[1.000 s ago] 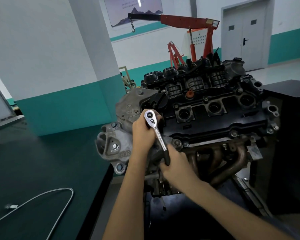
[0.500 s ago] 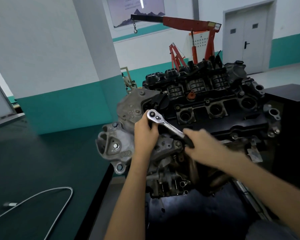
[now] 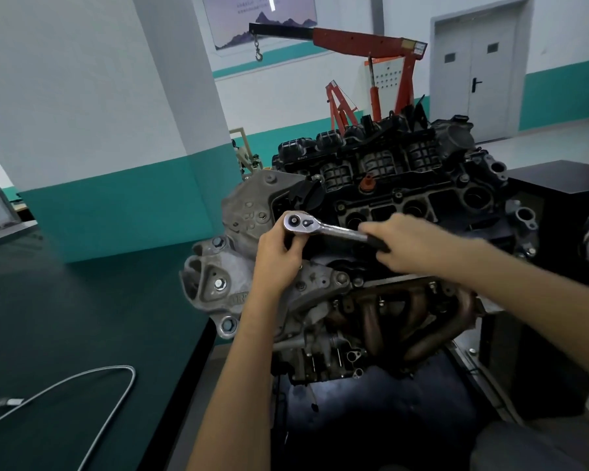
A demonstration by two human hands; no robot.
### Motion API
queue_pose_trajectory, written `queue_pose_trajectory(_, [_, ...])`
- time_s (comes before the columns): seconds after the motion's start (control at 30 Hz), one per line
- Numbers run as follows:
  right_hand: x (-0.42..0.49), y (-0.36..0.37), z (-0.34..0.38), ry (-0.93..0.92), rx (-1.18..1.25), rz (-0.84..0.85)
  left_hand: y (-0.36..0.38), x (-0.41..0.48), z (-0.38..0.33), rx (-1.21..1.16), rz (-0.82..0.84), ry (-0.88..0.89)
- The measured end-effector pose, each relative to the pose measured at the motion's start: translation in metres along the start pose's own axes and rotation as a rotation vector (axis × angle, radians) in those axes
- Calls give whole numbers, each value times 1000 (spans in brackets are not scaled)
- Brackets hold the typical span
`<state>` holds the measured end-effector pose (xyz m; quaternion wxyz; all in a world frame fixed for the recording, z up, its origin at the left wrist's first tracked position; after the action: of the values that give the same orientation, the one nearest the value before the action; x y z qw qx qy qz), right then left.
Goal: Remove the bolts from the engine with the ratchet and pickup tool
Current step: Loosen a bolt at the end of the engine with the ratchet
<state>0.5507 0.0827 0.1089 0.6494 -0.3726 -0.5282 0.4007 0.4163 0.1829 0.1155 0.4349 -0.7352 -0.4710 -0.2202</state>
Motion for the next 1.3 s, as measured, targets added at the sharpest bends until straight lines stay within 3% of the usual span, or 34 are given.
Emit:
queue_pose_trajectory(0.07, [14,-22,-1,-60,-174,-31,-1,0,3,30,-43,-36])
queue_pose_trajectory(0.17, [10,-20,6,-25,-126,-89,-8,-1,6,55,-152,-80])
queue_pose_trajectory(0.23, [-11,3,11,71,55,-123,-9,-2,8,84,-176,-90])
queue_pose_trajectory(0.37, [-41,73,52,230,735,-156,-4,-2,8,104,-130,-85])
queue_pose_trajectory(0.5, [-35,101,84,294,927,-212,-6,-2,7,22,-127,-83])
queue_pose_trajectory(0.63, [-32,66,53,141,692,-110,-6,-1,-1,1,-80,-6])
queue_pose_trajectory(0.77, [-6,12,2,20,141,30,-1,1,-3,20,-19,26])
queue_pose_trajectory(0.83, [12,-14,-5,-43,-148,22,-1,0,-1,41,-34,9])
queue_pose_trajectory(0.93, [18,-29,5,-71,-217,-63,-7,-1,3,71,-133,-48])
queue_pose_trajectory(1.03, [-8,1,14,66,22,-118,-13,-2,8,107,-216,-86])
queue_pose_trajectory(1.17, [-36,71,55,202,675,-113,-9,-2,6,109,-177,-64])
queue_pose_trajectory(1.3, [-30,91,75,224,772,-153,-11,-4,12,10,-183,-120])
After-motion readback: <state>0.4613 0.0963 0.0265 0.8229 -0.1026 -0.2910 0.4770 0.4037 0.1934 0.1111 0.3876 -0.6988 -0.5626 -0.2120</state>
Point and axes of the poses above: each hand's wrist, its own x-axis towards the middle knuckle, its own y-axis out of the palm, z = x × y, the point moved 10 cm from there along x, towards the middle knuckle, and after that the axes turned 6 degrees about x, right-handed, at the moved point
